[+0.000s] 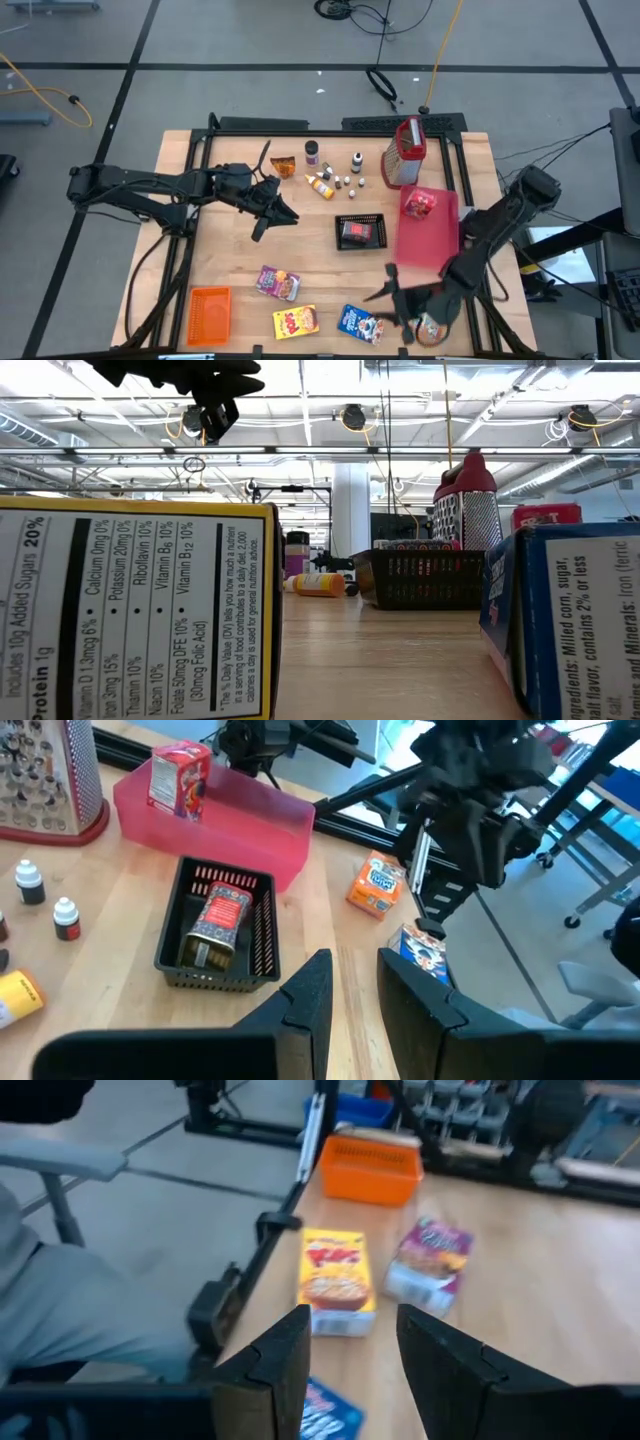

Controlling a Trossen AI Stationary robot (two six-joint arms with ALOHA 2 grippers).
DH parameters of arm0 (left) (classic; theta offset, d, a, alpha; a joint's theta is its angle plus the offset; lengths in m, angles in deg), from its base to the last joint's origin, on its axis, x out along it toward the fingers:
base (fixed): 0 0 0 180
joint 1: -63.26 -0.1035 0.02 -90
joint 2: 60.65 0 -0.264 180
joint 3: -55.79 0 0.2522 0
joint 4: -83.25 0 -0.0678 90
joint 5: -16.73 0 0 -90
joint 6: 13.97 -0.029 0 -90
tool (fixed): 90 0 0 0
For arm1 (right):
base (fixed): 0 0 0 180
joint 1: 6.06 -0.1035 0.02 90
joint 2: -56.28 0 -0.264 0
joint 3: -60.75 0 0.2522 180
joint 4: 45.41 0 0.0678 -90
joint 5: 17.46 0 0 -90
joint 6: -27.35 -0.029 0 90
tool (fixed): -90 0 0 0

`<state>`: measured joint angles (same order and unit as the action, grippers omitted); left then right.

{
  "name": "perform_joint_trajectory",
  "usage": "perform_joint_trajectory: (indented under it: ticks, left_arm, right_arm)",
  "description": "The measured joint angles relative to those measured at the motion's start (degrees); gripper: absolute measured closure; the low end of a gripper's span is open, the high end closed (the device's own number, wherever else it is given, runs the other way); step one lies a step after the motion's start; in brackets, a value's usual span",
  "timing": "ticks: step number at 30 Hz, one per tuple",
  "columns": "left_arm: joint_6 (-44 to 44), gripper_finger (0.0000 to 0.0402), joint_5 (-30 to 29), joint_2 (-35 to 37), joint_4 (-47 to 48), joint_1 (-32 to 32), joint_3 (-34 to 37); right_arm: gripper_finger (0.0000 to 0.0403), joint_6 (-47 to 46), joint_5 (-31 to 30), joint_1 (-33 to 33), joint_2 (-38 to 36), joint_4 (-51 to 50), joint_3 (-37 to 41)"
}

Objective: Pick & Place Kitchen Items
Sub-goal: Put the orange cereal box into the red bin

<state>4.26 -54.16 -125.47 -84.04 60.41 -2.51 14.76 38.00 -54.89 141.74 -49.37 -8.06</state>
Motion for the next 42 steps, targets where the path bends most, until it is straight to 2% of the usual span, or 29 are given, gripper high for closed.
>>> perform_joint_trajectory:
  ticks: [8, 11, 16, 20, 22, 25, 29, 33, 38, 42]
  left_arm:
    - [0.27, 0.0320, -0.26, 0.00, 0.45, 0.34, 0.00]
    - [0.26, 0.0320, -0.31, 0.00, 0.96, 0.80, 0.00]
    - [0.26, 0.0320, -0.38, 0.00, 1.10, 1.93, 0.00]
    - [0.26, 0.0320, -2.77, 0.00, 1.39, 3.12, 0.00]
    - [0.26, 0.0320, -3.84, 0.00, 1.37, 3.69, 0.00]
    - [0.22, 0.0321, -5.45, 0.02, 1.41, 4.50, 0.00]
    - [0.01, 0.0321, -6.87, 0.02, 1.59, 5.35, 0.00]
    - [-0.13, 0.0321, -7.24, 0.02, 2.18, 5.66, 0.00]
    - [-0.53, 0.0321, -7.37, 0.02, 2.86, 5.64, 0.00]
    - [-0.48, 0.0321, -7.37, 0.02, 3.06, 5.64, 0.00]
  right_arm:
    - [0.0265, -20.15, 0.42, -3.68, 7.41, -20.94, -14.02]
    - [0.0276, -28.99, 3.48, -4.62, 10.45, -29.21, -19.64]
    - [0.0301, -43.33, 15.61, -4.82, 15.13, -35.63, -25.62]
    - [0.0325, -56.80, 28.69, -4.03, 17.06, -39.39, -25.99]
    - [0.0337, -60.63, 33.86, -3.97, 17.49, -42.64, -25.97]
    - [0.0356, -64.25, 37.66, -3.73, 17.43, -48.35, -25.97]
    - [0.0381, -67.56, 37.82, -3.72, 16.82, -54.11, -25.97]
    - [0.0400, -67.98, 37.84, -3.70, 16.80, -53.83, -25.96]
    - [0.0402, -66.04, 37.49, -3.71, 16.80, -56.23, -25.84]
    - [0.0402, -63.20, 35.96, -3.70, 16.78, -52.62, -23.81]
